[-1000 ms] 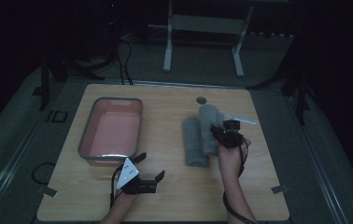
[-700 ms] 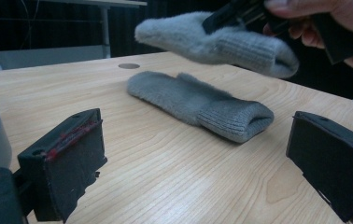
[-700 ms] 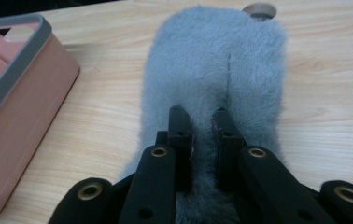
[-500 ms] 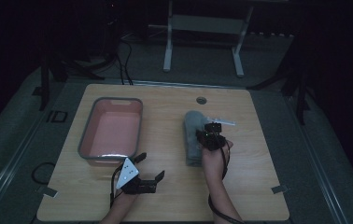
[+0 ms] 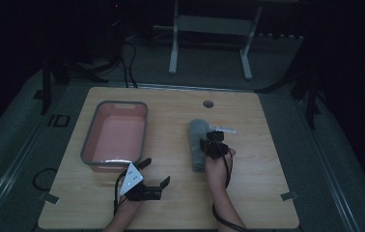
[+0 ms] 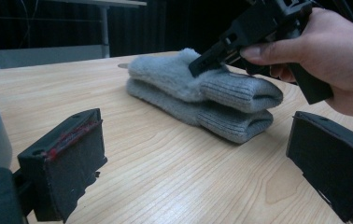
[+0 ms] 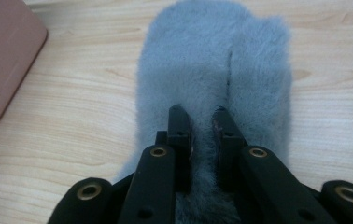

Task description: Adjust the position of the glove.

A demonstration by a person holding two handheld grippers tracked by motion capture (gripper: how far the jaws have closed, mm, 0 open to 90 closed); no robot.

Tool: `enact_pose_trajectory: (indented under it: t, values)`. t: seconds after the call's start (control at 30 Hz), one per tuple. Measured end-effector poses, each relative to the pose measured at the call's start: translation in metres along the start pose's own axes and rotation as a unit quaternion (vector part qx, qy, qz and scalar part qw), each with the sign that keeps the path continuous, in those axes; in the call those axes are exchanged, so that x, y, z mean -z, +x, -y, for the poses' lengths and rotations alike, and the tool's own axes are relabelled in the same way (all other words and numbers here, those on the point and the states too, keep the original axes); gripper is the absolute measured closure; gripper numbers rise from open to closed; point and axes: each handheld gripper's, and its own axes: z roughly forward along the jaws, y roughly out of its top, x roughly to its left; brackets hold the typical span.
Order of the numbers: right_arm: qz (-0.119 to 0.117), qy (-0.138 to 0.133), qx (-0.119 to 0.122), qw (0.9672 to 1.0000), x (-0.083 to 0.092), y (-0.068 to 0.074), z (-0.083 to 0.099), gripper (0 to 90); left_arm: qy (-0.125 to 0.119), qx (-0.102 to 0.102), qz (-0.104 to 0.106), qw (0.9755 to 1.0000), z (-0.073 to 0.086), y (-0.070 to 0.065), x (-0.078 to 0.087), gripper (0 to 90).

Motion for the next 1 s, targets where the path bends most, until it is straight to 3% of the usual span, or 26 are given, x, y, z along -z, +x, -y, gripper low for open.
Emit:
enact_pose_trajectory:
  t: [0.1, 0.33, 0.4, 0.43, 0.53, 0.63, 0.73, 0.8, 0.87, 0.93, 1.0]
  values:
    - [0.001, 0.009, 0.012, 0.9999, -0.006, 0.004, 0.004, 79.3, 0.000, 0.001, 0.000, 1.0000, 0.000, 0.000, 0.000, 4.6]
    - [-0.002, 0.015, 0.012, 0.9998, -0.012, 0.000, 0.006, 75.6, 0.000, 0.002, 0.001, 1.0000, 0.000, 0.000, 0.000, 4.6]
    - [-0.010, 0.015, 0.009, 0.9998, -0.012, 0.000, 0.006, 66.2, 0.000, 0.002, 0.001, 1.0000, 0.000, 0.000, 0.000, 4.6]
    - [-0.010, 0.015, 0.009, 0.9998, -0.012, 0.000, 0.006, 66.2, 0.000, 0.002, 0.001, 1.0000, 0.000, 0.000, 0.000, 4.6]
    - [-0.023, 0.004, 0.002, 0.9997, -0.005, 0.001, 0.003, 48.7, 0.001, 0.003, 0.001, 1.0000, 0.000, 0.001, 0.000, 4.6]
    - [-0.035, 0.001, 0.008, 0.9993, 0.002, -0.002, -0.003, 43.2, 0.004, 0.000, -0.004, 1.0000, 0.000, 0.000, -0.001, 4.6]
    - [-0.048, -0.004, 0.035, 0.9983, 0.011, -0.009, -0.009, 31.5, 0.014, -0.008, -0.013, 0.9998, -0.001, -0.003, -0.003, 4.6]
    - [-0.069, -0.002, 0.035, 0.9970, 0.019, -0.017, -0.012, 27.2, 0.024, -0.015, -0.020, 0.9994, -0.002, -0.004, -0.004, 4.7]
    - [-0.086, -0.007, 0.044, 0.9953, 0.025, -0.023, -0.014, 16.2, 0.041, -0.020, -0.031, 0.9985, -0.003, -0.007, -0.007, 4.7]
    - [-0.082, -0.010, 0.073, 0.9939, 0.031, -0.030, -0.016, 15.6, 0.057, -0.024, -0.038, 0.9974, -0.004, -0.008, -0.009, 4.7]
    - [-0.099, -0.007, 0.092, 0.9908, 0.037, -0.039, -0.017, 14.6, 0.076, -0.019, -0.039, 0.9961, -0.005, -0.009, -0.012, 5.0]
